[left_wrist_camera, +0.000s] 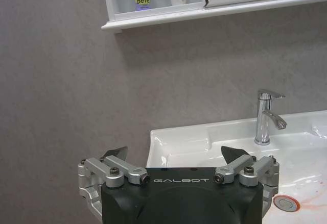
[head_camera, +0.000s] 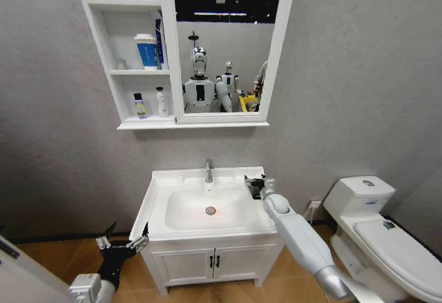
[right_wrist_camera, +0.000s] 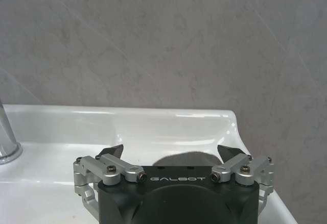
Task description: Move facial cleanser and shampoo from washbasin to cabinet, then wipe washbasin with towel.
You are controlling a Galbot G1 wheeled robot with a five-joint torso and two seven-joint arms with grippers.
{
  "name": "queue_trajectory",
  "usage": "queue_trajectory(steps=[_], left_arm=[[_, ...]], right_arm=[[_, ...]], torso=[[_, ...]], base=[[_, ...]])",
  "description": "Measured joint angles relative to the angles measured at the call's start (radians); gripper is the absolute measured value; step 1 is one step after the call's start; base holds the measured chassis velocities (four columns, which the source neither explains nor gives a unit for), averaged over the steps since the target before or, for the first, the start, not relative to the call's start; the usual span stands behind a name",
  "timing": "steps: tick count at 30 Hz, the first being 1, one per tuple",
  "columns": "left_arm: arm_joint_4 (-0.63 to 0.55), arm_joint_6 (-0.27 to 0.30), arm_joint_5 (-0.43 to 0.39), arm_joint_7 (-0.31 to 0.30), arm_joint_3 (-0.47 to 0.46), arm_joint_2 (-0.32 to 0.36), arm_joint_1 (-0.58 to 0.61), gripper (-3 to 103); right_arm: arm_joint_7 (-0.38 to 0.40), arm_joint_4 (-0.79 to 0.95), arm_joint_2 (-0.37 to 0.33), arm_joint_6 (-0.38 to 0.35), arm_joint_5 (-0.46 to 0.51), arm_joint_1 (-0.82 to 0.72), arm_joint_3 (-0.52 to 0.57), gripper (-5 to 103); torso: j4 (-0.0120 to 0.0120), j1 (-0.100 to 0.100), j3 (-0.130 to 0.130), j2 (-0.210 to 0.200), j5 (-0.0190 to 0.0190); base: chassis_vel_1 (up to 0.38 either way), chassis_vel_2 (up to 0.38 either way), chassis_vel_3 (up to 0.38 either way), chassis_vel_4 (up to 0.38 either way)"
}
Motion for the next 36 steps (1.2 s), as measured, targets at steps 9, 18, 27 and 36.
queue_trajectory(steps=[9,18,27,36], left_arm=[[0.0,0.0,0.0,0.0,0.0,0.0,0.0,100],[0.0,0.0,0.0,0.0,0.0,0.001,0.0,100],[0.0,0.0,0.0,0.0,0.0,0.001,0.0,100],[0.0,0.0,0.0,0.0,0.0,0.001,0.0,100]], right_arm=[[-0.009,-0.077,0.02,0.007,-0.016,-0.001,0.028,101],[-0.011,-0.101,0.027,0.008,-0.013,-0.003,0.036,90],[-0.014,-0.131,0.031,-0.005,-0.029,0.007,0.036,80],[-0.026,-0.15,0.025,-0.014,-0.031,0.01,0.033,58]], torso=[[0.0,0.0,0.0,0.0,0.0001],[0.0,0.0,0.0,0.0,0.0001],[0.0,0.0,0.0,0.0,0.0001],[0.0001,0.0,0.0,0.0,0.0001]], base=[[0.0,0.0,0.0,0.0],[0.0,0.0,0.0,0.0],[0.0,0.0,0.0,0.0],[0.0,0.0,0.0,0.0]])
